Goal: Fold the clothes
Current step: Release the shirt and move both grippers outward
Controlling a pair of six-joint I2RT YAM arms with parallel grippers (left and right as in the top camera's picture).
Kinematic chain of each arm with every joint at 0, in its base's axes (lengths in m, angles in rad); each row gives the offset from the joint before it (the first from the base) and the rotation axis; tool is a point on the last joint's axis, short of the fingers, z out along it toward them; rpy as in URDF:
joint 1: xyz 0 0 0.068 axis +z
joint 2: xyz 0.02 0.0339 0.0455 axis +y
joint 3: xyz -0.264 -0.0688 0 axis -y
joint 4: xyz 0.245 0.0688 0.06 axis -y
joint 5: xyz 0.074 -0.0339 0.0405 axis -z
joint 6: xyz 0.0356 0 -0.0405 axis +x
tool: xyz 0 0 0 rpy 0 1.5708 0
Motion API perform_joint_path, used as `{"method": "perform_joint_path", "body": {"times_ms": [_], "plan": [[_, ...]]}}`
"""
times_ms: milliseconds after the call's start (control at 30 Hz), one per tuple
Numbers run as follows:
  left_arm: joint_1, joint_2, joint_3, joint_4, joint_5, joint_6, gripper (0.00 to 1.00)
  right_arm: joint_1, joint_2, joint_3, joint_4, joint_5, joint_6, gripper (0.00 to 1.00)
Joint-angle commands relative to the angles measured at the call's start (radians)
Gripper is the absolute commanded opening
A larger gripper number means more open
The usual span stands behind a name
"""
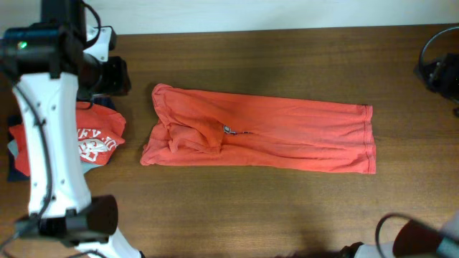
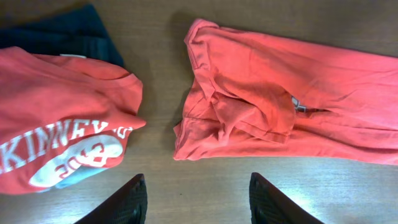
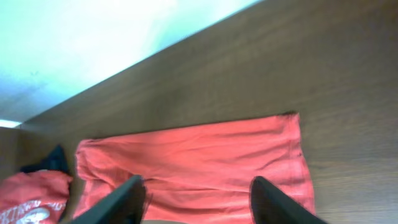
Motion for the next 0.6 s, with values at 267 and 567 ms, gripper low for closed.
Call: {"method": "perform_joint_path", "body": {"times_ms": [267,567], "plan": [[0.000,-0.084,-0.309,-0.001,-0.108,-0.035,0.53,-0.002,0.171,-0.076,0.002,0.250,-0.007,0.93],[0.000,-0.084,-0.502,0.019,-0.096,-0.035,0.53,-0.029,0.546,-0.108,-0.064,0.105,-0.262,0.94]]}}
